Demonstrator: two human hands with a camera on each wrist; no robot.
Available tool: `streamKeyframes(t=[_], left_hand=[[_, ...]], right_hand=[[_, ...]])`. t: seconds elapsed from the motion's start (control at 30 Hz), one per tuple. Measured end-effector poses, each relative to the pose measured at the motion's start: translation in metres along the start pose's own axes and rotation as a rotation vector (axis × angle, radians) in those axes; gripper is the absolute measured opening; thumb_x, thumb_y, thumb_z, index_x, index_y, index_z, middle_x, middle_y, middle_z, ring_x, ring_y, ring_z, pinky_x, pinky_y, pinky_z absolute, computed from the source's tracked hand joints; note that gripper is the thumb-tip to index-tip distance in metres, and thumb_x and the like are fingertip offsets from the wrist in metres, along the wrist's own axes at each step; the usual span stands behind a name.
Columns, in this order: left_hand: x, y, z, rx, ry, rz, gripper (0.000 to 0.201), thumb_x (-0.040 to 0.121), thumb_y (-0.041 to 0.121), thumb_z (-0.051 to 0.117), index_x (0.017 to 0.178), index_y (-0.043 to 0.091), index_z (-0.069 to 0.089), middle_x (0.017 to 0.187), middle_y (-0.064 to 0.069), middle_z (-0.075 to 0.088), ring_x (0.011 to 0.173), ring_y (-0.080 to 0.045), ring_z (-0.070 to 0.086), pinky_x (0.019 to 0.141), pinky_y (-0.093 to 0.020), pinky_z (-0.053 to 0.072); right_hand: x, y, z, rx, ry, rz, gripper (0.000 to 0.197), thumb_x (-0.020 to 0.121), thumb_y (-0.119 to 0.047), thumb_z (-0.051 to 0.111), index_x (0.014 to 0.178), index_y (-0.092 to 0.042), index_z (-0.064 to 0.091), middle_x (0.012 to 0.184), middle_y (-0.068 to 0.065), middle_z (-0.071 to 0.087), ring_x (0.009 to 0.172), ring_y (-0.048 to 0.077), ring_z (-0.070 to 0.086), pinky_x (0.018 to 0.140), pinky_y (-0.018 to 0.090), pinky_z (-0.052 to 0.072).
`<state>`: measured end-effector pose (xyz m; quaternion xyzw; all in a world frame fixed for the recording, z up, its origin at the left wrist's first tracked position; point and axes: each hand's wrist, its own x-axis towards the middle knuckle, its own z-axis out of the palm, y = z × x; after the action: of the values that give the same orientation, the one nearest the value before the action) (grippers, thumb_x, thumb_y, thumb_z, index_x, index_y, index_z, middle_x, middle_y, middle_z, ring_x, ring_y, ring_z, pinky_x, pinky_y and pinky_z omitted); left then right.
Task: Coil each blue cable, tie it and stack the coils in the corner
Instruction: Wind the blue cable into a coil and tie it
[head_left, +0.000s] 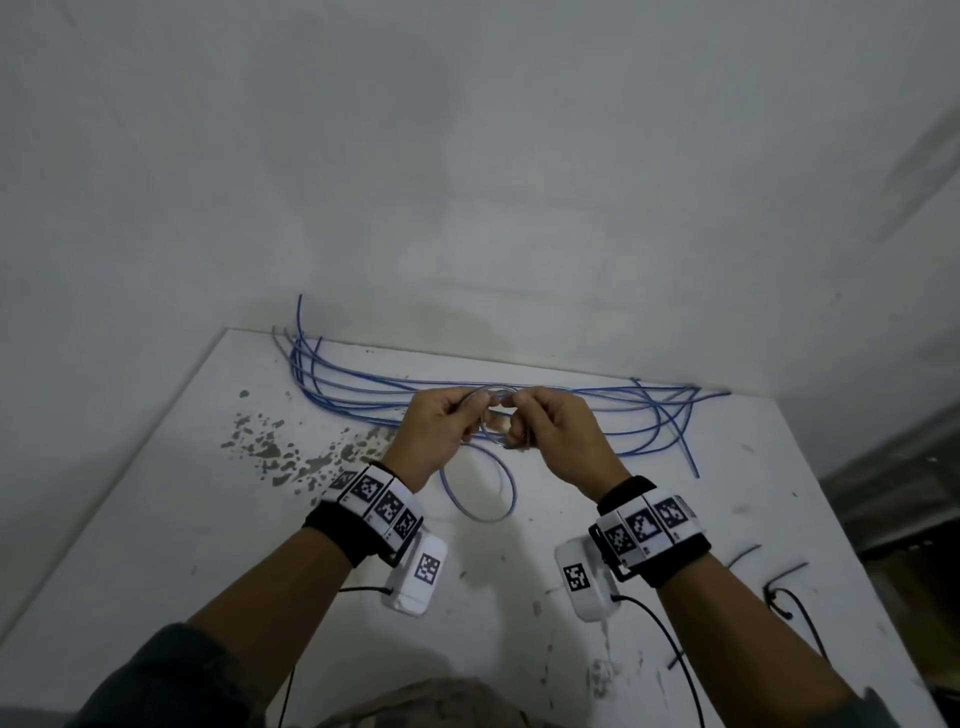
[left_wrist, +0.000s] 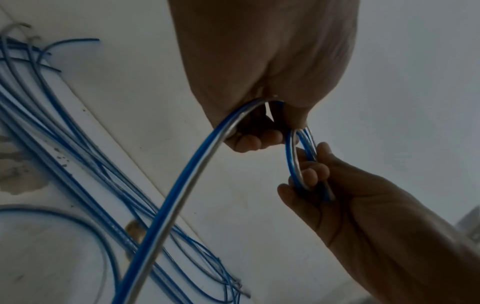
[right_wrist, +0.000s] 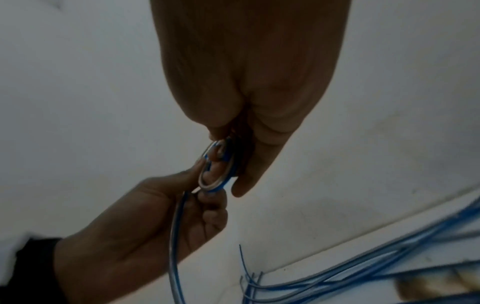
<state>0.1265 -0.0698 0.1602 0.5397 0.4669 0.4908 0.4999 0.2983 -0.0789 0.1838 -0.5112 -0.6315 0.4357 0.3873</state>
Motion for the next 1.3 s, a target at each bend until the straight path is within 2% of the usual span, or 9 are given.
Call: streamKeyframes(t=[0.2,0.4,0.53,0.63,0.73,0.83,0.97,1.17,1.3], left_hand=[[0.002,0.01,-0.002,0.045,-0.058,0.004,0.034,0.099,0.014,0.056,0.076,0.031,0.075,0.07,-0.014,0.054,0.061,-0.022,0.043,0.06,-0.035,0.038],[0.002,0.022,-0.005,-0.034,-0.172,-0.106,0.025,0.103,0.013,0.047,0.097,0.007,0.07,0.049,0.011,0.048,0.044,-0.009,0.028,0.044,-0.021,0.024],[0.013,0.023,-0.011,-0.07,0.023,-0.107,0.026,0.102,0.016,0.05,0.097,0.003,0.072,0.047,0.007,0.044,0.041,-0.009,0.027,0.04,-0.019,0.023],[0.021,0.025,-0.02,-0.064,0.128,-0.101,0.023,0.101,0.016,0.053,0.091,0.005,0.071,0.05,0.01,0.056,0.039,-0.005,0.031,0.039,-0.017,0.026],[0.022,0.018,-0.026,-0.059,0.109,-0.161,0.026,0.102,0.017,0.052,0.089,0.005,0.071,0.064,0.004,0.061,0.038,-0.006,0.03,0.038,-0.017,0.023],[0.018,0.012,-0.029,0.015,-0.053,-0.275,0.029,0.101,0.02,0.05,0.089,0.006,0.073,0.085,-0.009,0.072,0.048,-0.012,0.039,0.045,-0.02,0.023],[0.013,0.02,-0.026,0.082,-0.217,-0.224,0.022,0.1,0.016,0.053,0.104,0.011,0.074,0.097,-0.007,0.076,0.081,-0.019,0.064,0.062,-0.028,0.045],[0.012,0.016,0.002,0.03,-0.095,-0.095,0.013,0.093,0.013,0.066,0.095,0.003,0.075,0.077,-0.012,0.074,0.07,-0.016,0.068,0.058,-0.025,0.048],[0.011,0.01,0.002,-0.006,-0.06,-0.14,0.018,0.094,0.009,0.064,0.086,-0.002,0.074,0.072,-0.014,0.071,0.065,-0.02,0.063,0.056,-0.028,0.045]], right_hand=[[0.004,-0.005,-0.006,-0.249,0.003,-0.079,0.024,0.099,-0.024,0.059,0.082,-0.014,0.072,0.069,-0.006,0.07,0.062,0.004,0.063,0.062,0.015,0.046],[0.008,-0.017,-0.011,0.104,0.007,0.12,0.019,0.094,-0.024,0.066,0.089,-0.011,0.079,0.061,0.001,0.061,0.062,0.018,0.05,0.058,0.035,0.039],[0.011,-0.016,-0.008,0.112,0.044,0.133,0.022,0.094,-0.025,0.066,0.085,-0.008,0.076,0.058,-0.003,0.061,0.061,0.019,0.054,0.063,0.037,0.044],[0.01,-0.013,-0.012,0.123,0.085,0.133,0.022,0.094,-0.02,0.065,0.09,0.0,0.075,0.058,-0.006,0.063,0.058,0.005,0.061,0.06,0.022,0.049],[0.009,-0.014,-0.013,0.122,0.11,0.131,0.023,0.096,-0.018,0.062,0.09,0.001,0.074,0.058,-0.004,0.061,0.05,0.0,0.057,0.053,0.015,0.044],[0.008,-0.016,-0.013,0.144,0.117,0.15,0.027,0.098,-0.022,0.06,0.086,-0.002,0.073,0.061,0.005,0.058,0.05,0.006,0.056,0.051,0.022,0.041],[0.009,-0.017,-0.017,0.144,0.076,0.164,0.024,0.096,-0.024,0.064,0.082,-0.008,0.076,0.058,0.005,0.059,0.051,0.015,0.05,0.048,0.026,0.038],[0.012,-0.019,-0.002,0.244,0.16,0.249,0.03,0.094,-0.034,0.065,0.089,-0.008,0.078,0.062,0.003,0.061,0.051,0.01,0.046,0.046,0.022,0.033],[0.008,-0.017,-0.009,0.379,0.026,0.319,0.026,0.097,-0.024,0.06,0.096,-0.002,0.074,0.067,0.003,0.062,0.05,0.009,0.041,0.045,0.019,0.031]])
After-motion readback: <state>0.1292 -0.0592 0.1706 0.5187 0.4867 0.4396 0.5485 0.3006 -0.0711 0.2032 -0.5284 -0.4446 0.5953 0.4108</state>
